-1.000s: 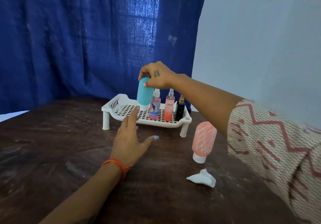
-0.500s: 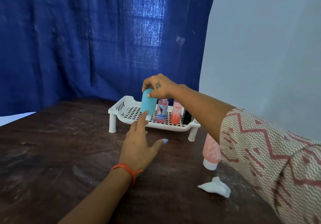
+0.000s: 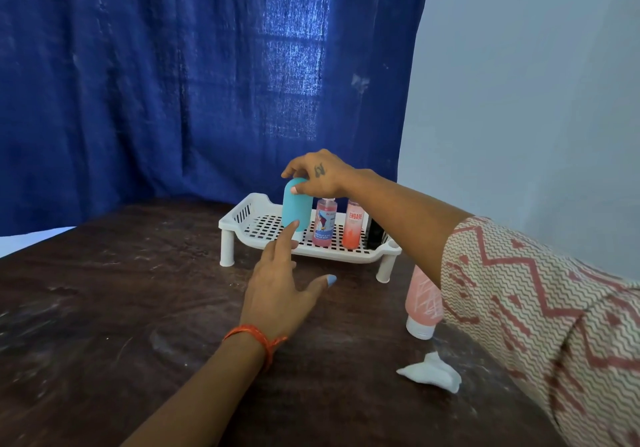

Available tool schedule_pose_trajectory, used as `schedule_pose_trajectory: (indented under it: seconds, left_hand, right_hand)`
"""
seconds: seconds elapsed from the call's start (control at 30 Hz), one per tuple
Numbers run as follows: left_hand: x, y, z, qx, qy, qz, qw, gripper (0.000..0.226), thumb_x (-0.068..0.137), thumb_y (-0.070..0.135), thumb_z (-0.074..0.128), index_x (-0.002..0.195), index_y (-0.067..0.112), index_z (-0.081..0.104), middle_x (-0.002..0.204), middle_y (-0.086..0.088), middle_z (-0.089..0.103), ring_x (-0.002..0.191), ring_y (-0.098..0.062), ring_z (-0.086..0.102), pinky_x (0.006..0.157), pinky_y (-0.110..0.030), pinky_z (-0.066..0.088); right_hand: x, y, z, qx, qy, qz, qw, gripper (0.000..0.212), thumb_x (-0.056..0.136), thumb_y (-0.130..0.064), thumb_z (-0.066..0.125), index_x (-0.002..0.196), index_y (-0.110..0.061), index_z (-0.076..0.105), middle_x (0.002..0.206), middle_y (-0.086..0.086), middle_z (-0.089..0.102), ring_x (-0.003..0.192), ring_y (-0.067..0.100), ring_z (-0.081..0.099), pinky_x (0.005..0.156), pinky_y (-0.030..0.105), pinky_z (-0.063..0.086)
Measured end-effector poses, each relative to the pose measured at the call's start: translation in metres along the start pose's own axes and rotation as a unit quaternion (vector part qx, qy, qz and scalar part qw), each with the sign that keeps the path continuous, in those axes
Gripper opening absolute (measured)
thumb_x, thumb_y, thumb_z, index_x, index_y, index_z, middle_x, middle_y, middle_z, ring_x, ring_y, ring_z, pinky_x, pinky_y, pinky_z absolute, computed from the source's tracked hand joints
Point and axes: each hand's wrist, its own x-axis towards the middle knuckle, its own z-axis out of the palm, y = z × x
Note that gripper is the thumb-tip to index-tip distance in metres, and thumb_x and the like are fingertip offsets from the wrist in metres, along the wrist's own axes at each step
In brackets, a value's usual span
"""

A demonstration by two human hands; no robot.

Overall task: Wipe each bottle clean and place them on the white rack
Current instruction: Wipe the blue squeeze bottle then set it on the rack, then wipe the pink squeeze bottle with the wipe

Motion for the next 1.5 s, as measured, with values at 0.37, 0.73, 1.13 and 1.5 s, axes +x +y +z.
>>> schedule_pose_trajectory:
  seconds: [0.37, 0.73, 1.13, 1.5]
  left_hand:
    - [-0.004, 0.007, -0.006, -0.001, 0.001, 0.018, 1.000, 0.089, 0.073, 0.040, 0.075, 0.144, 0.035, 0.022, 0.136, 0.002, 0.045, 0.099, -0.006, 0.050, 0.091, -0.036, 0.050]
    - [-0.021, 0.019, -0.012, 0.006, -0.009, 0.016, 1.000, 0.088, 0.072, 0.036, 0.077, 0.144, 0.033, 0.026, 0.130, 0.000, 0.050, 0.097, -0.009, 0.054, 0.092, -0.039, 0.050]
    - [-0.035, 0.067, 0.035, -0.183, -0.042, -0.033, 0.982, 0.084, 0.074, 0.028, 0.078, 0.143, 0.029, 0.031, 0.130, -0.001, 0.051, 0.101, -0.014, 0.056, 0.085, -0.027, 0.046]
    - [-0.049, 0.066, 0.035, -0.128, -0.107, 0.044, 0.985, 0.077, 0.074, 0.028, 0.077, 0.136, 0.041, 0.033, 0.127, 0.006, 0.051, 0.107, -0.005, 0.054, 0.080, -0.023, 0.054]
  right_hand:
    - [-0.047, 0.008, -0.039, 0.034, 0.047, 0.010, 0.998, 0.043, 0.089, -0.037, 0.059, 0.127, -0.018, 0.054, 0.127, 0.007, 0.056, 0.113, 0.021, 0.054, 0.094, 0.034, 0.044]
    - [-0.165, 0.029, -0.059, 0.078, 0.061, 0.057, 0.993, 0.042, 0.086, -0.037, 0.063, 0.124, -0.019, 0.058, 0.122, 0.004, 0.060, 0.110, 0.017, 0.057, 0.087, 0.021, 0.044]
    - [-0.258, 0.037, 0.023, 0.270, 0.131, 0.142, 0.943, 0.059, 0.085, -0.021, 0.066, 0.136, -0.029, 0.038, 0.132, -0.002, 0.050, 0.116, 0.013, 0.050, 0.087, 0.019, 0.045]
    - [-0.264, 0.035, 0.043, 0.328, 0.316, 0.164, 0.875, 0.056, 0.081, -0.021, 0.069, 0.130, -0.026, 0.042, 0.125, 0.005, 0.056, 0.109, 0.019, 0.057, 0.086, 0.031, 0.054]
